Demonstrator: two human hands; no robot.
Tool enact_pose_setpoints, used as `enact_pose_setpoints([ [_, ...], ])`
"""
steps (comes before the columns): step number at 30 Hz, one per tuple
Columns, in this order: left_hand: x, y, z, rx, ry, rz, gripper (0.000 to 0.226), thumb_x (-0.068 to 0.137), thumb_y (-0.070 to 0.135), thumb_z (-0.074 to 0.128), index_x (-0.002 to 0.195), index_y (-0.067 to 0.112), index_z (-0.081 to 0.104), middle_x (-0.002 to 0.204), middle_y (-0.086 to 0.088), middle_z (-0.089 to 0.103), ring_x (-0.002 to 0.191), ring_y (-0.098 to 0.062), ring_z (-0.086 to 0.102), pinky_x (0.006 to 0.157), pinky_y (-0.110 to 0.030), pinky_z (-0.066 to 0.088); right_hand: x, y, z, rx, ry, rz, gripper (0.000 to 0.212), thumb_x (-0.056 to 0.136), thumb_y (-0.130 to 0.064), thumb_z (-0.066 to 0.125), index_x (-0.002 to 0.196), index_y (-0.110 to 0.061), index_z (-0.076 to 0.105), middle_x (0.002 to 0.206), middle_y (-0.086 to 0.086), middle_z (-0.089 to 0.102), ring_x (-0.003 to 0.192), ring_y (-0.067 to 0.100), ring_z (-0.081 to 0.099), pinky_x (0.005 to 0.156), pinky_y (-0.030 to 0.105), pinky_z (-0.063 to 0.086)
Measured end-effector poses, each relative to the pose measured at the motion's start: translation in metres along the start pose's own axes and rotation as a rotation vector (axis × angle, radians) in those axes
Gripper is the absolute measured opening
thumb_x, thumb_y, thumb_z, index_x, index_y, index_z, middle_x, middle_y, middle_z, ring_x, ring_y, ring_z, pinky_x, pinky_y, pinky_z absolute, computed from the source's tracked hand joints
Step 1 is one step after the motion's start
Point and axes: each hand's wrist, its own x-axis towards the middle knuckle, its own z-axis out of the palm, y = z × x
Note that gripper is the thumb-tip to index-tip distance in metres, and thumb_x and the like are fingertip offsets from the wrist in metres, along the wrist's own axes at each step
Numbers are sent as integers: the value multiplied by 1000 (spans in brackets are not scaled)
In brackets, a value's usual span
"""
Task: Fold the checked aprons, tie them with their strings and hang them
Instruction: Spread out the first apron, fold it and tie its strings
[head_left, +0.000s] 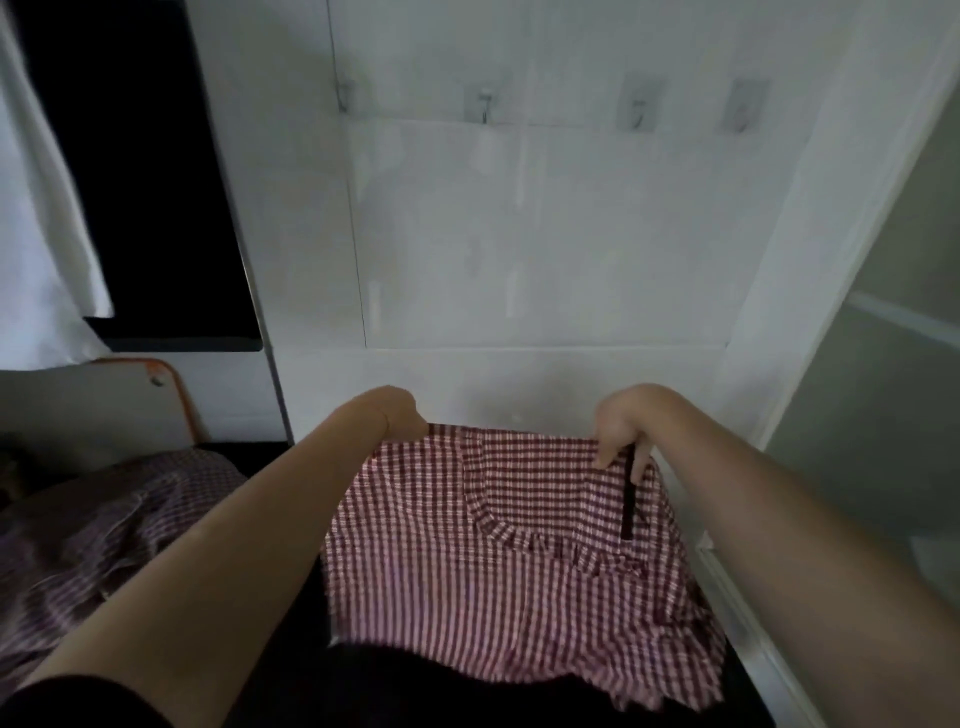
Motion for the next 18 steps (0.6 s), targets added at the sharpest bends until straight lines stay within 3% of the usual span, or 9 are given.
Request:
enact_pose_setpoints([
  [2, 5, -8, 10, 0, 8, -24, 38, 99, 27, 43, 115, -1, 63, 119, -16, 63, 108, -30, 59, 95, -36, 46, -1, -4, 9, -26, 147, -37, 50, 95, -20, 66, 131, 12, 52, 146, 22, 44, 85, 31, 71, 91, 40, 56],
  [4, 8, -13, 17, -37, 71, -42, 34, 100, 18, 39, 116, -1, 62, 122, -16, 63, 112, -30, 59, 97, -36, 45, 6, -6, 18, -103, 399, -151, 34, 99, -20, 59, 122, 5, 63, 130, 17, 61, 99, 31, 68, 83, 31, 52],
  [7, 11, -16, 21, -78, 334, -36, 30, 100, 12, 33, 117, 4, 57, 116, -16, 62, 109, -32, 58, 99, -43, 40, 27, -2, 22, -26, 829, -290, 22, 97, -10, 51, 96, -1, 71, 99, 14, 66, 93, 31, 63, 70, 29, 42],
  [9, 10, -19, 30, -134, 533, -42, 28, 98, 12, 33, 112, 5, 57, 108, -17, 62, 100, -33, 58, 83, -42, 43, 38, -2, 30, 12, 1052, -335, 21, 92, -3, 49, 83, 1, 67, 84, 12, 59, 83, 30, 60, 65, 28, 36],
  [10, 10, -21, 38, -181, 545, -56, 28, 97, 13, 35, 110, 5, 58, 107, -18, 62, 97, -35, 58, 76, -39, 42, 43, -3, 36, 16, 1086, -356, 19, 91, -2, 50, 81, 2, 66, 82, 13, 58, 80, 30, 59, 64, 29, 35],
  [12, 13, -26, 67, -174, 413, -75, 32, 97, 20, 38, 113, 6, 61, 114, -20, 63, 102, -37, 59, 76, -38, 44, 54, -6, 57, -60, 914, -333, 15, 88, -9, 58, 84, 2, 68, 86, 16, 63, 81, 31, 62, 64, 29, 42],
  [14, 10, -29, 103, -36, 29, -71, 39, 98, 24, 38, 124, 6, 60, 131, -18, 59, 116, -36, 57, 92, -39, 48, 71, -6, 91, -142, 402, -205, 20, 76, -20, 74, 88, -4, 73, 87, 15, 71, 78, 29, 69, 72, 35, 58],
  [16, 0, -28, 139, 75, -412, -58, 45, 102, 26, 37, 139, 5, 49, 146, -15, 46, 125, -32, 51, 103, -37, 44, 93, -3, 131, -130, -84, -73, 45, 55, -33, 87, 93, -11, 76, 88, 12, 74, 76, 28, 73, 76, 48, 61],
  [18, -5, -26, 177, 55, -654, -139, 49, 100, 28, 46, 144, 7, 43, 147, -14, 43, 116, -28, 53, 98, -35, 46, 107, -3, 173, -189, -256, -67, 67, 48, -50, 87, 105, -18, 75, 101, 8, 73, 88, 27, 72, 85, 45, 58],
])
